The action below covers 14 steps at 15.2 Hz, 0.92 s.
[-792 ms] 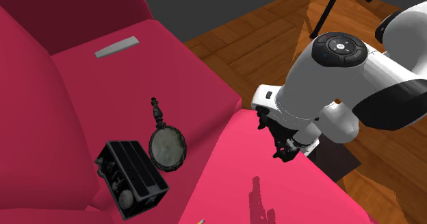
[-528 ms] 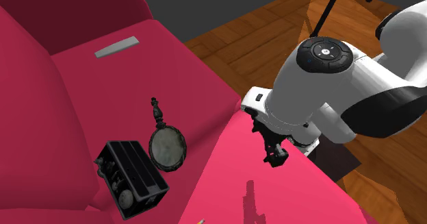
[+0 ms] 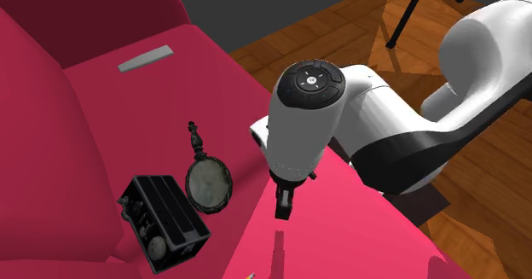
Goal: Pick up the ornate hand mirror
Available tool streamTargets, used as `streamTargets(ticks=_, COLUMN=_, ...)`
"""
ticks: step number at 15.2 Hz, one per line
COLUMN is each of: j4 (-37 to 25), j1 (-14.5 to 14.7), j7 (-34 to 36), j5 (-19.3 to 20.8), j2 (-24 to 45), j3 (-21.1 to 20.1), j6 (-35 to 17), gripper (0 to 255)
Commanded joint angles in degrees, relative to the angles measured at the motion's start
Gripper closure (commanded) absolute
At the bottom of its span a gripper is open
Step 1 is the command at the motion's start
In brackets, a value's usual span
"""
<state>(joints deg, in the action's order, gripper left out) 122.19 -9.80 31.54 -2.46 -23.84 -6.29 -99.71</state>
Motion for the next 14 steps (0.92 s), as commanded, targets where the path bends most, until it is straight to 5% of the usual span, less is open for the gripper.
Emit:
streamTargets(ticks=1, j4=-4.1, j1=-1.6, j7=4.5, j5=0.3, j2=4.5, j3=0.0, j6=-0.2, gripper=0)
streamTargets(ticks=14, j4=-29.3, j1=-8.9, j7=29.8, j5=1.6, j2=28.2, j3=3.9, j6=2.1, gripper=0)
